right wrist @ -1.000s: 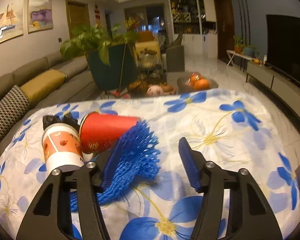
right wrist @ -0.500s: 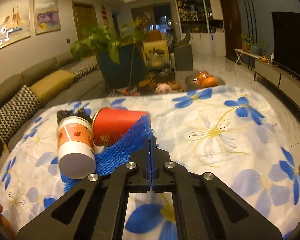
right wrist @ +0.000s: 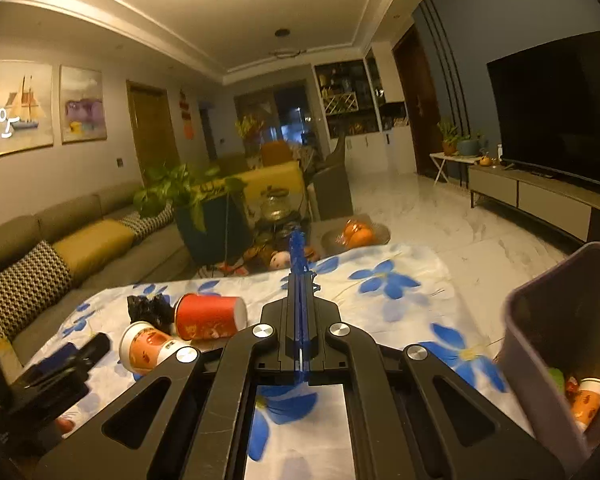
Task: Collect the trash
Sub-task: 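Grasp the blue foam net with the right tool while the left tool grasps the paper cup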
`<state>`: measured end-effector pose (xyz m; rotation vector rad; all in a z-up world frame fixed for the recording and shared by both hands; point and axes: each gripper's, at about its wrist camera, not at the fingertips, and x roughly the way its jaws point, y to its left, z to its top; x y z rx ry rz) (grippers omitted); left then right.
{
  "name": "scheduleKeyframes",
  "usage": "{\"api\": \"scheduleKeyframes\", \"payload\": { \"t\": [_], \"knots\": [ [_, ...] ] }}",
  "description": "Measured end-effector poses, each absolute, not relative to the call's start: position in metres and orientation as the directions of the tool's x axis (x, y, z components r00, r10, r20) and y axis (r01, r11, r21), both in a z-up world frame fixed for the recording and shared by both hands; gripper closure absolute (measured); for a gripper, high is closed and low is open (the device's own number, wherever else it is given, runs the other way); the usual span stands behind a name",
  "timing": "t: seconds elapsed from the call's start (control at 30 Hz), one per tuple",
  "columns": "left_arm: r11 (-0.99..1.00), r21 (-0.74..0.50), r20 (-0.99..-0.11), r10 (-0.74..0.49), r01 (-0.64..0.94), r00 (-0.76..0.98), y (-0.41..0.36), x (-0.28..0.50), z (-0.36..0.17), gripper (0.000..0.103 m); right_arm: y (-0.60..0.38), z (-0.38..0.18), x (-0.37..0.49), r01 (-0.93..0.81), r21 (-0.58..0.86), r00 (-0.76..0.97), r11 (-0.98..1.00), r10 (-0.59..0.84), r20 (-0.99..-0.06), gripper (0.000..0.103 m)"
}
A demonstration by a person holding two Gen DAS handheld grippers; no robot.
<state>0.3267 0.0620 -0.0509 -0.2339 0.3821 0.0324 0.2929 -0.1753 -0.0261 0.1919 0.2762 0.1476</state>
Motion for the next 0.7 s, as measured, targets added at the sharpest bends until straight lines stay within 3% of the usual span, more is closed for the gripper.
{"api": "scheduleKeyframes", "payload": {
  "t": [0.27,0.4,0.57,0.63,0.7],
  "knots": [
    [0.968,-0.243,-0.415,-0.16,0.061,0.896,0.074,0.354,-0.058,0.013,-0.199,-0.026,0.274,-0.117,0.21,0.958,0.971,0.166,-0.233,0.102],
    [0.961,-0.254,-0.44,-0.216,0.111,0.872,0.079,0.37,-0.063,0.021,-0.202,-0.026,0.271,-0.121,0.217,0.958,0.969,0.171,-0.229,0.102],
    [0.944,-0.284,-0.49,-0.295,0.17,0.821,0.077,0.384,-0.074,0.048,-0.205,-0.024,0.266,-0.115,0.215,0.962,0.97,0.162,-0.218,0.102],
    [0.937,-0.292,-0.505,-0.32,0.191,0.801,0.075,0.386,-0.078,0.07,-0.203,-0.024,0.265,-0.114,0.21,0.964,0.971,0.159,-0.214,0.102],
    [0.926,-0.309,-0.507,-0.353,0.216,0.786,0.075,0.385,-0.08,0.083,-0.203,-0.023,0.264,-0.115,0.207,0.964,0.972,0.159,-0.214,0.102]
  ]
}}
